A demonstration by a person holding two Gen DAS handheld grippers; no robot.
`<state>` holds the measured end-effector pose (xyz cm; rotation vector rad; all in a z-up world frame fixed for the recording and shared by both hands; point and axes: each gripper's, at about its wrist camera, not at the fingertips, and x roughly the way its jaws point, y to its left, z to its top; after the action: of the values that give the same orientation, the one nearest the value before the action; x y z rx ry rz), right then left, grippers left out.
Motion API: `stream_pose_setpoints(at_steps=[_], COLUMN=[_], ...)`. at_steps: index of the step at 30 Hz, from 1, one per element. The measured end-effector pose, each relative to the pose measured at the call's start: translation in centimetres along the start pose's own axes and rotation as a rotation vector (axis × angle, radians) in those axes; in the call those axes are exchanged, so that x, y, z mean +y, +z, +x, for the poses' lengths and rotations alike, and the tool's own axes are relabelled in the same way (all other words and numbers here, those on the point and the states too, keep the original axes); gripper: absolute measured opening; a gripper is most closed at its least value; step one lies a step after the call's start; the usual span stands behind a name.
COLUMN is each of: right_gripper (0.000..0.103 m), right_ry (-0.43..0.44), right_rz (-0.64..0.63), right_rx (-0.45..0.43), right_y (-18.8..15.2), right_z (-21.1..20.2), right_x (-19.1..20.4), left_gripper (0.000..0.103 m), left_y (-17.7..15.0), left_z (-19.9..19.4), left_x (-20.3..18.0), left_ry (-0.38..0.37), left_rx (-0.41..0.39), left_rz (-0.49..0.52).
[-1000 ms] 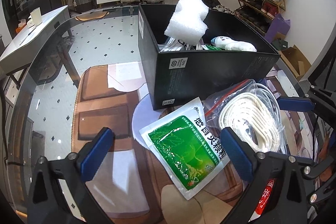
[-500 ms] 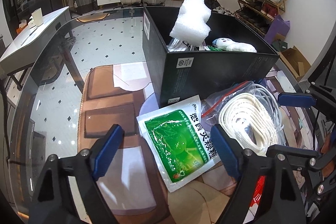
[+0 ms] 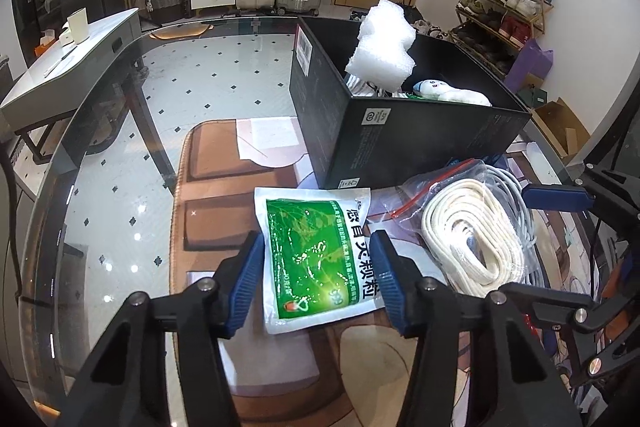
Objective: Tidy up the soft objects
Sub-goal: 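Grasp the green sachet with the left gripper while the right gripper grasps the bagged white cable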
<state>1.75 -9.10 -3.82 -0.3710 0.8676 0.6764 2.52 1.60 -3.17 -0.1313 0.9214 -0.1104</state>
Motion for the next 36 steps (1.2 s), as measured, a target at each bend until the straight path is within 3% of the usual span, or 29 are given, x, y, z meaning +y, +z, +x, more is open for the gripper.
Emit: stream_pose_setpoints(at_steps=[8,12,17,26,36], right_gripper=[0.079,0.072,0.070,0.069,0.069], right_ry=[-0.023,-0.045,-0.073,0.068,0.023], right_rz=[-0.024,-0.058,-0.095,-0.022,-0.041], right_rx=[0.027,0.038,0.054,0.039,0.087], right_y=[0.1,0.5,0.7,1.3,1.7], right_z=[0.3,0.6,1.0,0.4,2.4], right_x=[1.0,2.0,2.9,1.8,1.8], left_gripper=[0.047,0.047,0.046,0.046,0.045], left_y=[-0.2,-0.4,-0.4,-0.7,-0.8], left_z=[-0.1,-0.1,-0.4,-0.9,-0.9], left_x=[-0.5,-0.6,-0.2,0.6,0.8], left_ry=[0.017,0.014,0.007,0.016,0.013], left_rx=[-0.010,-0.012,-0.006,-0.003,-0.006], left_rz=[0.011,0.017,0.018,0.014,0.014])
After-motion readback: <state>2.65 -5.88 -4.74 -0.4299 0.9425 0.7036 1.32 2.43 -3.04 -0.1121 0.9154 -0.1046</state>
